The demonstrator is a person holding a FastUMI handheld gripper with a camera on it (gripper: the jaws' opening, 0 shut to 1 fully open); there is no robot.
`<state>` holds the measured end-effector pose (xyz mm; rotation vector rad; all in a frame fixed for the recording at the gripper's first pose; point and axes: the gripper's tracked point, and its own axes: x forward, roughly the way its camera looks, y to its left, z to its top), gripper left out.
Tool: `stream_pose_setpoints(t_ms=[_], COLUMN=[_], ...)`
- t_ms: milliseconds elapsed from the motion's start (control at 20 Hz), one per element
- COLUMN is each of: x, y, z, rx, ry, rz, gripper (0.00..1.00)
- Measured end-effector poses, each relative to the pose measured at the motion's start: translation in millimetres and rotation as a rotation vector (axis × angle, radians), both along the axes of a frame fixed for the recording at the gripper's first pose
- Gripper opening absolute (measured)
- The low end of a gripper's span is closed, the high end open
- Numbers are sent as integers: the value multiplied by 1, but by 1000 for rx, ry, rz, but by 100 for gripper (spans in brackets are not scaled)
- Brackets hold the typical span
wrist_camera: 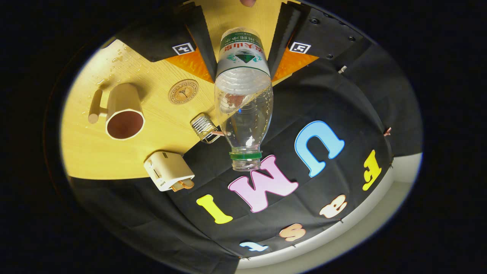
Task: Take the bottle from table, then pour the juice into the cup, finally place the bottle on the coaster
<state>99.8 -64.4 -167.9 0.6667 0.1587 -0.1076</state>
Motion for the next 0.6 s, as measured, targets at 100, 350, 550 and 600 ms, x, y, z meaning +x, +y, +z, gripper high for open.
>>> stream_pose_setpoints(t_ms=[100, 350, 550, 600], x=[0, 0, 0, 0], y=[-5, -21, -30, -32], z=[-2, -9, -16, -16], rx=[72, 235, 361, 394], ry=[4, 9, 10, 10], rz=[4, -18, -52, -60], gripper=[75, 75, 75, 75])
